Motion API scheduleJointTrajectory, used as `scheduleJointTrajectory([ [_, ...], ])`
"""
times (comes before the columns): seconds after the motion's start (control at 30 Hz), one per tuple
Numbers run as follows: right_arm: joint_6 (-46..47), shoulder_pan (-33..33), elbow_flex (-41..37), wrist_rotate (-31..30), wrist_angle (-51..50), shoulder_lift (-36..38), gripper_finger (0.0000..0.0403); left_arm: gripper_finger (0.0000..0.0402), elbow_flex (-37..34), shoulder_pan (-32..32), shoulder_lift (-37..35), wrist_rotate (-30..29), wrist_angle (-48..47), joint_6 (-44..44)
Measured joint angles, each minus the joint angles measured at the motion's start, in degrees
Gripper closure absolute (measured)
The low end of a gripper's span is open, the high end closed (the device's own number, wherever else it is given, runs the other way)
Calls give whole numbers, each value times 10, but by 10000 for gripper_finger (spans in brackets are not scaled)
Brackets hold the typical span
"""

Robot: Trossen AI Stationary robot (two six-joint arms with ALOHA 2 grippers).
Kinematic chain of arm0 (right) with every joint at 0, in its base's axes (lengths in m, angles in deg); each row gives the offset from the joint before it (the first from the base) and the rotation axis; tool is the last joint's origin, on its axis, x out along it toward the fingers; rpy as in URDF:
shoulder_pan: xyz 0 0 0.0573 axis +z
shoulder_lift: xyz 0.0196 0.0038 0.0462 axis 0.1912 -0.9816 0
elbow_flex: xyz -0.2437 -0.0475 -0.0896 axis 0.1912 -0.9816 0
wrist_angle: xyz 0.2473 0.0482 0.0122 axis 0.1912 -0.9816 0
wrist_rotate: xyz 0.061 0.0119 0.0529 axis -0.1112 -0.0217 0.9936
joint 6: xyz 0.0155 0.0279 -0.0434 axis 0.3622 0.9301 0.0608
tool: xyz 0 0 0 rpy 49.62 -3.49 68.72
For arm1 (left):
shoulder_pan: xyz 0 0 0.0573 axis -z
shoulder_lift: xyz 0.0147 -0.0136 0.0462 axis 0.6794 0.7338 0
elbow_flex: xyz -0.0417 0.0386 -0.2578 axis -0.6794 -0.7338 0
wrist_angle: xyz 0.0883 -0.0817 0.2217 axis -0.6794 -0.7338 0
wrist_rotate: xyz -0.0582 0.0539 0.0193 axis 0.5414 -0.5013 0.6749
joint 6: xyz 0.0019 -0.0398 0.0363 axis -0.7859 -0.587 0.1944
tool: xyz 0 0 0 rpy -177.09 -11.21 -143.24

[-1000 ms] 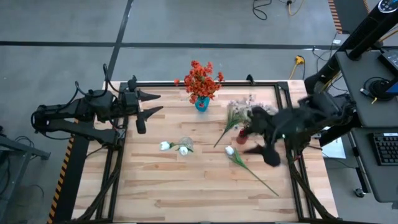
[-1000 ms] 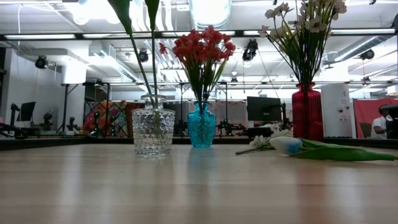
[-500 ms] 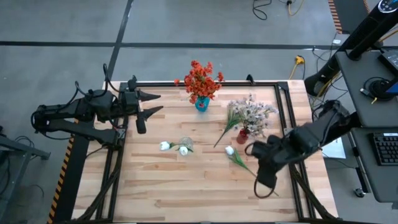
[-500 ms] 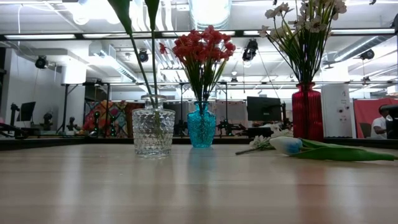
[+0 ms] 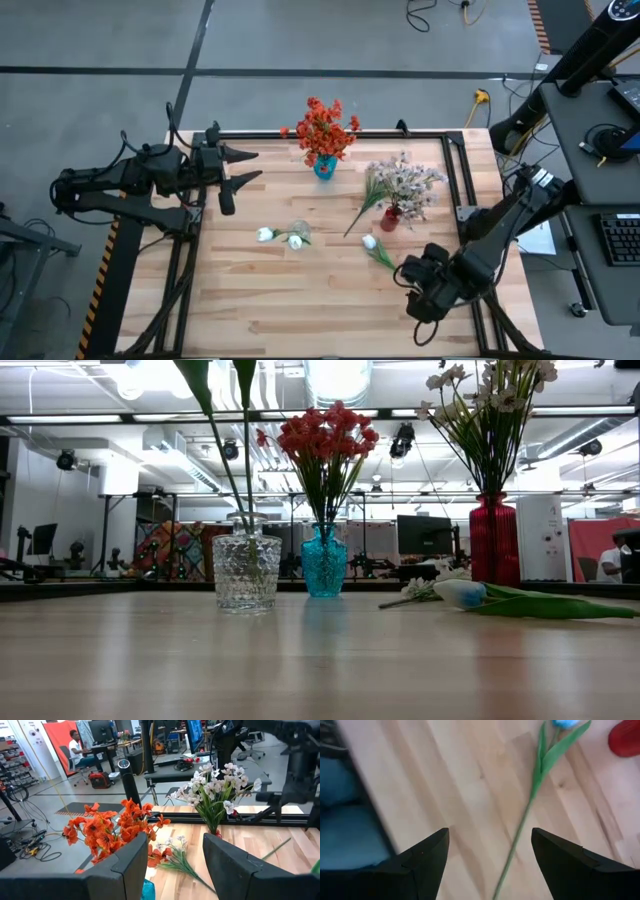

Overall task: Sort flowers into vase by color
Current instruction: Put the white flower into the transparent vase

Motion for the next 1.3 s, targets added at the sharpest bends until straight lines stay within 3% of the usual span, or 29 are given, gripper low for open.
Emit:
scheduleJointTrajectory([
  [0.23,44,22,-129,-67,120,0,137,228,0,0,2,0,-3,5],
  [0.6,27,21,-278,-165,250,-1,173,229,0,0,2,0,-16,5],
  [0.97,6,20,-344,-238,367,-1,184,229,0,0,2,0,-16,5],
  [1.3,10,17,-373,-253,419,-48,184,229,0,0,2,0,-17,5],
])
